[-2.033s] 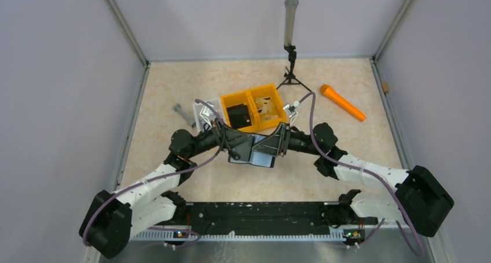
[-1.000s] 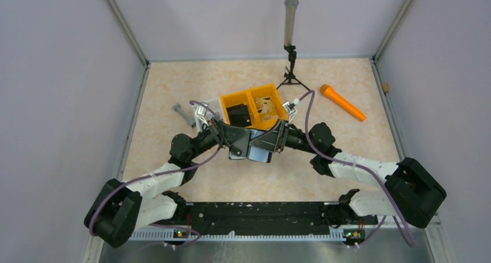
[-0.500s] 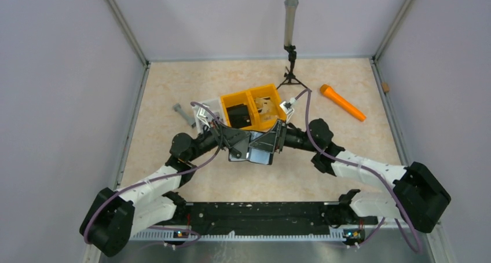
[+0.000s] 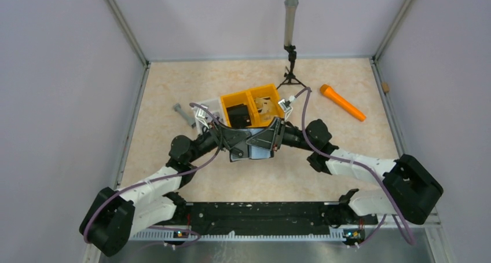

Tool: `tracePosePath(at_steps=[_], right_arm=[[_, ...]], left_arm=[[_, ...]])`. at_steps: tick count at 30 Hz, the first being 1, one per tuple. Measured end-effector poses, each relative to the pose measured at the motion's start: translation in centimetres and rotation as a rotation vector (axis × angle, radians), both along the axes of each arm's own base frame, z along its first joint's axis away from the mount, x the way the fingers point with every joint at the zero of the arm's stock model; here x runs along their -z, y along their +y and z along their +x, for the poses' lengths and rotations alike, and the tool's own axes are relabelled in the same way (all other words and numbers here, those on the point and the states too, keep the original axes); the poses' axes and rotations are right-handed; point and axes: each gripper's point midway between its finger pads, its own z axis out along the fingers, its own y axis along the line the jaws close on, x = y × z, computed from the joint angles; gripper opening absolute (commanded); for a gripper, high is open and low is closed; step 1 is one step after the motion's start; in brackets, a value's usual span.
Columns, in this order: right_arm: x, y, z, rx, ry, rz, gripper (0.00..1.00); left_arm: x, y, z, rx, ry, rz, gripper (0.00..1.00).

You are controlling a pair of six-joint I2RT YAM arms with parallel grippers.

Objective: Take the credit cards out of the card holder
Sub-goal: Remove the credit card from the card holder.

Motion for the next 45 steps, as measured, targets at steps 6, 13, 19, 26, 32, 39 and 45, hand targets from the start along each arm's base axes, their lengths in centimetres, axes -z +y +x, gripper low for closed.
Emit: tracePosePath(at_steps=[6,13,19,26,32,39,45], right_arm=[[0.3,0.4,0.1,-0.008,0.012,0.001,0.15],[0.5,0.3,0.1,0.012,0.013,-0.022,0.09],[-0.6,-0.3,-0.2,0.028,-0.017,-0.009,0.03],[-0.3,-0.6,-0.4,0.031,-0.011,-0.008,0.0],[-0.7,-1.1,-0.4,0.047,-0.013,0.004,0.0],[-0.5,-1.4,0.3,0.088,0.004,0.006,0.0],[0.1,-2.1,1.1,0.126,0.03,-0.003,0.0]], left_arm=[[0.2,0.2,-0.2,0.001,0.03,-0.033,0.38],[0.0,0.6,-0.3,-0.015,0.045,-0.066,0.33],[-1.3,1.0,-0.9,-0.012,0.018,-0.098,0.29],[-1.4,1.0,-0.7,-0.008,0.029,-0.11,0.56],[-1.0,1.1,-0.8,0.004,0.044,-0.125,0.73],[-0.9,1.2,-1.2,0.025,0.038,-0.128,0.83],[-0.4,1.5,-2.0,0.046,0.036,-0.103,0.61]])
